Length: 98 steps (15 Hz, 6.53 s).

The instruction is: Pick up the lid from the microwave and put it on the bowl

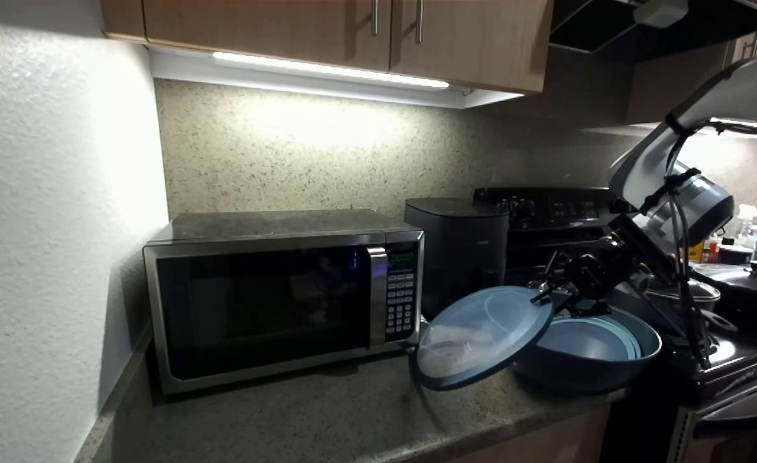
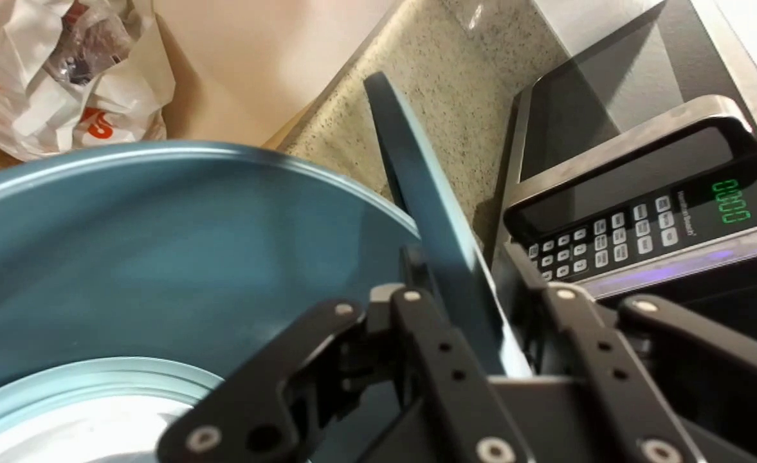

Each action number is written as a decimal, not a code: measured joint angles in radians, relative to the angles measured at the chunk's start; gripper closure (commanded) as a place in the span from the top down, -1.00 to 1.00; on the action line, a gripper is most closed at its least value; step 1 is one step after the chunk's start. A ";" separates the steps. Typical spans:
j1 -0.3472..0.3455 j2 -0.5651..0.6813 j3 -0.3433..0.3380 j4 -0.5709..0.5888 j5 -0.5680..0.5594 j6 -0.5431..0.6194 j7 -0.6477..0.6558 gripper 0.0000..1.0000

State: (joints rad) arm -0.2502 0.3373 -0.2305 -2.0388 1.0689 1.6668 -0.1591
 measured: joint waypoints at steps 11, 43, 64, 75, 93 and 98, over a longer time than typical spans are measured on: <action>-0.008 0.037 0.015 0.101 0.000 -0.100 -0.098 -0.94; -0.141 -0.044 -0.094 0.045 0.078 -0.243 -0.420 -0.94; -0.086 0.034 -0.080 0.067 0.074 -0.101 -0.125 -0.94; -0.162 -0.233 -0.158 -0.078 0.011 -0.252 -0.418 -0.77; -0.138 -0.185 -0.148 -0.105 0.009 -0.116 -0.321 -0.77; -0.138 -0.185 -0.149 -0.110 0.009 -0.116 -0.318 -0.94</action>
State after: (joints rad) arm -0.3881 0.1522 -0.3790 -2.1490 1.0779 1.5508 -0.4774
